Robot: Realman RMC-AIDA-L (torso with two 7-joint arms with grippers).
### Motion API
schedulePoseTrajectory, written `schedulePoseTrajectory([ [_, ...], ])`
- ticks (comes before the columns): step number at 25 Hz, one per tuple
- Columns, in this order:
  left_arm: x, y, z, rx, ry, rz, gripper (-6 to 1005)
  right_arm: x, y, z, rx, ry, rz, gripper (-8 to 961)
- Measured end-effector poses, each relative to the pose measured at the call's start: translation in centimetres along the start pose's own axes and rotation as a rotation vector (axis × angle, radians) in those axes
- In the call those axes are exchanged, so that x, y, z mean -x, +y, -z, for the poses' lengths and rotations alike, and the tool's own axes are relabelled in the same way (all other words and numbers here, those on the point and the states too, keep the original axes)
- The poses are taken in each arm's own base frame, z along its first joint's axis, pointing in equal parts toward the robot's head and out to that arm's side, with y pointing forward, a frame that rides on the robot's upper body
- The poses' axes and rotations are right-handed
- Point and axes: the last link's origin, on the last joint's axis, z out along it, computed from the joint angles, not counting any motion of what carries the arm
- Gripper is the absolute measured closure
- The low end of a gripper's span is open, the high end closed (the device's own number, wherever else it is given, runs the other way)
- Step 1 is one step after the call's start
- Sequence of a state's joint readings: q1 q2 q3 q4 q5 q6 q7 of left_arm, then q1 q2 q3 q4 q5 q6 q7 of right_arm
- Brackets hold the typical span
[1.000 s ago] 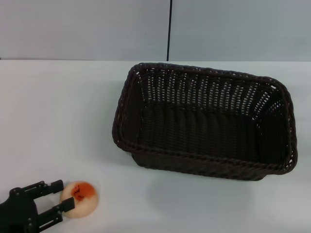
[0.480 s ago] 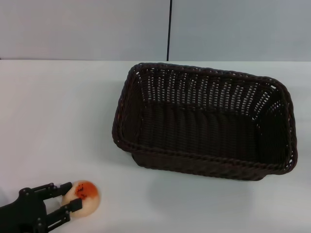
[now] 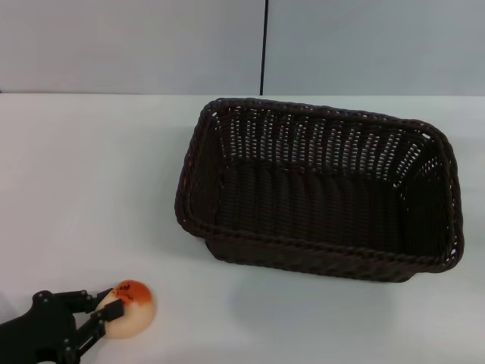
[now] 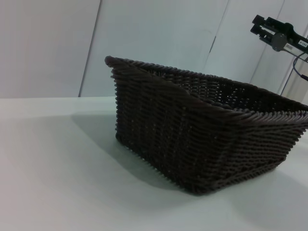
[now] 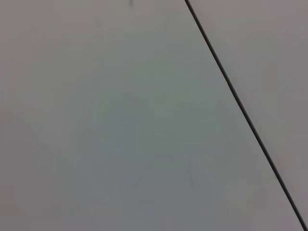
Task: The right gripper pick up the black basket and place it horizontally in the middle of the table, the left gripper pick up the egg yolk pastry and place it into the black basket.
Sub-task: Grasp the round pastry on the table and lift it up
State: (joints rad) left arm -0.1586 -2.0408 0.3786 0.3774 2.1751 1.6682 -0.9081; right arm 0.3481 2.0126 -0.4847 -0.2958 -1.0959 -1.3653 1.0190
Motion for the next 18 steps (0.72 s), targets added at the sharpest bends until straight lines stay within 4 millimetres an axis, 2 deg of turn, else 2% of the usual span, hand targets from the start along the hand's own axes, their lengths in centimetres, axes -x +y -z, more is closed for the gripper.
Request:
schedulePoseTrajectory([
  [2,-0.1,-0.1,0.0,-0.001,0.005,-0.001,830,-0.1,0.1,0.0,0.001,0.001,0.001,469],
  [12,-1.2,-0.2,0.0,-0.007,0.077,-0.003,893,-0.1,0.1,-0.2,0.001,0.002,0.004,469],
  [18,-3.5,-0.6,0.8,-0.039,0.241,-0.014,927,0.0,0.0,-0.3,-0.004,-0.001,0.005,469],
])
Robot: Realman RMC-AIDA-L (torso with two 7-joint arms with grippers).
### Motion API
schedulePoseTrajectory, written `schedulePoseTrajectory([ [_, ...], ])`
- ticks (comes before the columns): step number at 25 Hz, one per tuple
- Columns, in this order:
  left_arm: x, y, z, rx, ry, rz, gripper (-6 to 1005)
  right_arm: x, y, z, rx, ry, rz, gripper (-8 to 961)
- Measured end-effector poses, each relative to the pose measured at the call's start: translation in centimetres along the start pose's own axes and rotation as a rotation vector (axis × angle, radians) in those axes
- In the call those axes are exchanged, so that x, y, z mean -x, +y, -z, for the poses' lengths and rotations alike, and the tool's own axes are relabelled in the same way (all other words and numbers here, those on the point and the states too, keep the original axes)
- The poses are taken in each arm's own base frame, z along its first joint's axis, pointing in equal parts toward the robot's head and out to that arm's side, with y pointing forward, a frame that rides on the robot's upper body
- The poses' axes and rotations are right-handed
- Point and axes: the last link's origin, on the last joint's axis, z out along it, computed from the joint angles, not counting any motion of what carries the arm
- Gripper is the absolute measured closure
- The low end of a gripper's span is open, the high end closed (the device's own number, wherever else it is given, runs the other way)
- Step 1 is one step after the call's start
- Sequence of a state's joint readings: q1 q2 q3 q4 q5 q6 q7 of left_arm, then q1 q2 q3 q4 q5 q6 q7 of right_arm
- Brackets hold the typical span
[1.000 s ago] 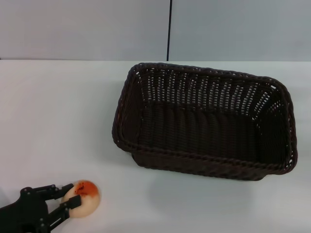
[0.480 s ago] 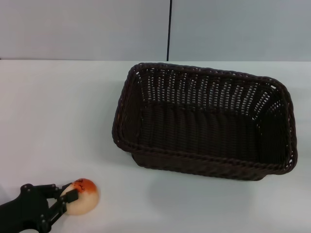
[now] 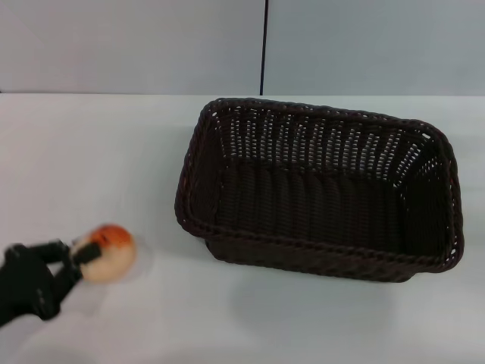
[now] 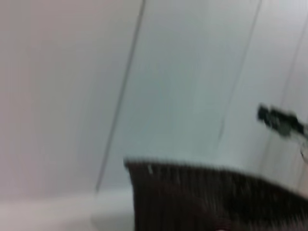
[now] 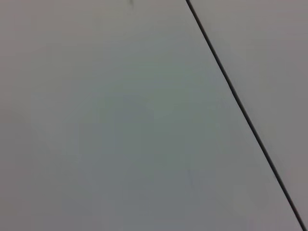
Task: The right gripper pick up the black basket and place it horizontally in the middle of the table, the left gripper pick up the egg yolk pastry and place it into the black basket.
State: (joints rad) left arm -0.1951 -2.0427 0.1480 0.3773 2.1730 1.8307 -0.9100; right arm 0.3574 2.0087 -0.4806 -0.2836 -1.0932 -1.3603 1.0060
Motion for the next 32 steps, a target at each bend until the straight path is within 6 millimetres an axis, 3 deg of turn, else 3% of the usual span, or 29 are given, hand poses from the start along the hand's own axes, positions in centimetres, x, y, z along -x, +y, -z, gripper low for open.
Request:
schedulePoseTrajectory([
  [4,-2.2,-0.6,-0.2,-0.038,0.161,-0.021,940,0.0,-0.1,-0.1,-0.006,0.003,0.001,469],
  [7,-3.9,-1.0,-1.7,-0.032,0.292,-0.018,942,0.0,-0.1,-0.1,-0.007,0.003,0.000,469],
  [8,-4.7,-1.1,-3.4,-0.003,0.342,-0.018,942,-0.1,-0.1,0.0,-0.008,0.003,-0.002,469],
  [9,-4.7,-1.1,-3.4,-0.003,0.342,-0.018,943,-0.1,-0.1,0.0,-0.008,0.003,-0.002,469],
  [12,-5.8,-1.1,-6.6,0.055,0.384,-0.008,944,-0.2,-0.1,0.0,-0.013,0.004,-0.006,469],
  [13,-6.4,-0.9,-9.2,0.097,0.393,0.000,944,-0.3,-0.2,0.2,-0.024,0.000,-0.013,469],
  [15,-6.4,-0.8,-9.6,0.106,0.392,-0.001,945,-0.3,-0.2,0.2,-0.028,-0.002,-0.016,469],
  [18,-6.4,-0.1,-13.0,0.179,0.334,-0.022,883,-0.6,-0.1,0.4,-0.036,-0.003,-0.025,469],
  [23,-6.0,0.1,-14.4,0.191,0.285,-0.007,765,-0.9,-0.3,1.1,-0.050,0.004,-0.031,469],
  [29,-6.2,0.0,-14.2,0.169,0.322,-0.001,592,-0.7,-0.6,1.6,-0.067,-0.008,-0.033,469],
  [32,-6.6,-0.4,-13.0,0.115,0.388,-0.022,406,-0.5,-0.8,1.8,-0.077,-0.023,-0.034,469],
])
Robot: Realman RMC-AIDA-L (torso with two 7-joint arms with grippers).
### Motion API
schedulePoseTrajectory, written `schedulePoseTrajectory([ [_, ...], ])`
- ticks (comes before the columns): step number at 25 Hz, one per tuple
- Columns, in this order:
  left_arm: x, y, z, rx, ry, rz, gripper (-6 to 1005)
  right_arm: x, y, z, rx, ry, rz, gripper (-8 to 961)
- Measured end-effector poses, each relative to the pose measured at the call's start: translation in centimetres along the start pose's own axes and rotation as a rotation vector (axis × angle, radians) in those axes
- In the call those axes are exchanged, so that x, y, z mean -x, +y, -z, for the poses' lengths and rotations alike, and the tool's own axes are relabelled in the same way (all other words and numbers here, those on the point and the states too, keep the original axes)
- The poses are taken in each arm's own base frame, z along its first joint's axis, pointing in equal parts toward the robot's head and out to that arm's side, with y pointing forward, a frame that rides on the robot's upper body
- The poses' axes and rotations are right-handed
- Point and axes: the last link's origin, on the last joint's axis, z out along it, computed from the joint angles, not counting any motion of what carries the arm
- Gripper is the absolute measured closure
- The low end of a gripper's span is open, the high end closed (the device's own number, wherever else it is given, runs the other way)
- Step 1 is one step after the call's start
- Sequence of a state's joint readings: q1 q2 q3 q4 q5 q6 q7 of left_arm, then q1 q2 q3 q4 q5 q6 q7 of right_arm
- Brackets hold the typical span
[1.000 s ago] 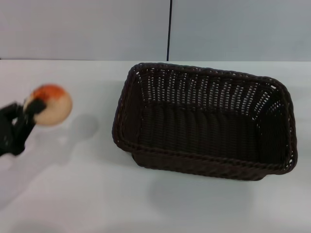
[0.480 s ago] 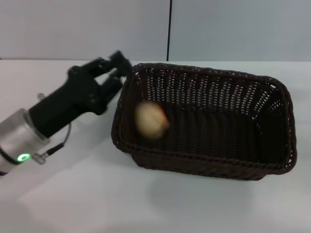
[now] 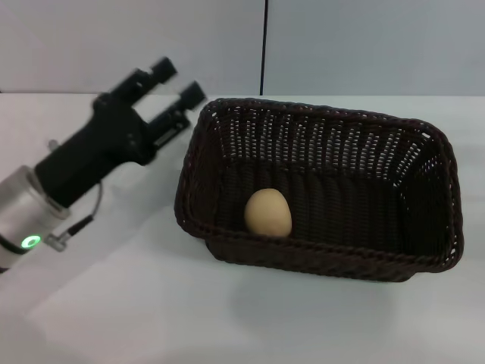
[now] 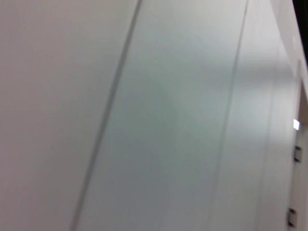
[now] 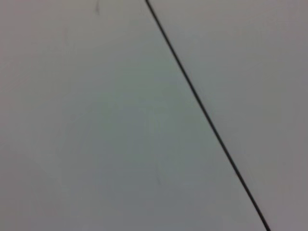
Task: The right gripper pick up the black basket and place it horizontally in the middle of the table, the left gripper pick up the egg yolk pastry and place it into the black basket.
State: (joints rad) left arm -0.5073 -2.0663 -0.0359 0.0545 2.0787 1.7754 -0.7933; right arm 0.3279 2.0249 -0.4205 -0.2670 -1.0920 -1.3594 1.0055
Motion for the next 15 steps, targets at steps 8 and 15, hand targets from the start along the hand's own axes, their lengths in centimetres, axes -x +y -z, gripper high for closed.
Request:
schedulePoseTrajectory([
  [8,-2.3,-1.0,6.2,-0.337,0.239,-0.145,321,0.5,-0.6,0.6,-0.059,-0.061,-0.027,469],
  [15,-3.9,-1.5,12.7,-0.691,0.398,-0.258,344,0.7,-1.2,1.8,-0.121,-0.119,-0.043,469],
])
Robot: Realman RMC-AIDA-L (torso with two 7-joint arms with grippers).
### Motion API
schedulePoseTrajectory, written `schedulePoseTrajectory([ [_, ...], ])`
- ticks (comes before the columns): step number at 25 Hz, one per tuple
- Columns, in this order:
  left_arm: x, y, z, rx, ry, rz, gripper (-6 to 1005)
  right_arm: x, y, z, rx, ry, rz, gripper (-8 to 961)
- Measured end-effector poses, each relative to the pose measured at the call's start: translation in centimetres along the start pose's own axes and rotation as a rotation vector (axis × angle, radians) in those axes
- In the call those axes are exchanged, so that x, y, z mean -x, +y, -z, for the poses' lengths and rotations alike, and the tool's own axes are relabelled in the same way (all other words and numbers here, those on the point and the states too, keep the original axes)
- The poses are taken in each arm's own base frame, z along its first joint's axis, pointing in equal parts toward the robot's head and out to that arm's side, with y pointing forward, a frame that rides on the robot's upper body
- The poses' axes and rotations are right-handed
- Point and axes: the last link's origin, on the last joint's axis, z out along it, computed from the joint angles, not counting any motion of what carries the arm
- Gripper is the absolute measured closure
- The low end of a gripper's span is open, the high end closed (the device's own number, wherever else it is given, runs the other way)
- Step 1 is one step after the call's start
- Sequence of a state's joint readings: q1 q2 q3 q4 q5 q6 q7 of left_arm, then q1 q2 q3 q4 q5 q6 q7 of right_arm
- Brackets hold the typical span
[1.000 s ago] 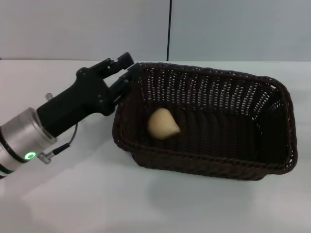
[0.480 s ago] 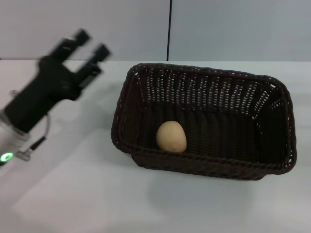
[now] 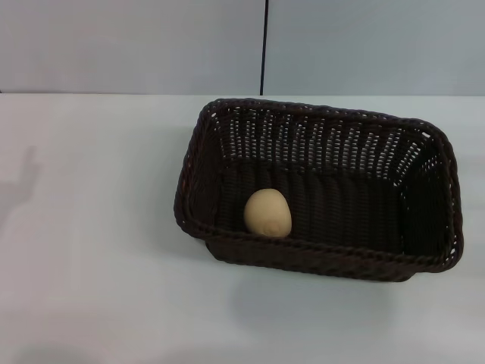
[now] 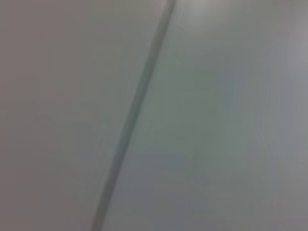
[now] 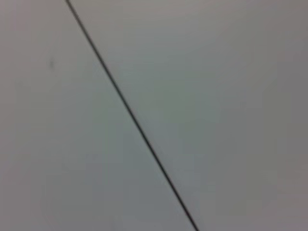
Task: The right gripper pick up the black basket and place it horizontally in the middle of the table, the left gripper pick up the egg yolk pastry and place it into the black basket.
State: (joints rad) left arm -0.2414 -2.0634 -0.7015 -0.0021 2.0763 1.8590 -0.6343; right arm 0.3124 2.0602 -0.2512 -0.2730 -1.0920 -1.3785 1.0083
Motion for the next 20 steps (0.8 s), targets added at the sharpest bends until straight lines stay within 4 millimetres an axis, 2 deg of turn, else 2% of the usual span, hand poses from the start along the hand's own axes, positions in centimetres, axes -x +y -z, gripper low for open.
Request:
schedulePoseTrajectory([
  [7,-1.4,-1.9,1.5,-0.121,0.050,-0.057,367,0.4,-0.7,1.2,-0.045,-0.036,-0.009,469],
  [20,-1.5,-2.1,1.9,-0.136,0.041,-0.065,410,0.2,-0.9,2.0,-0.067,-0.045,-0.018,469],
])
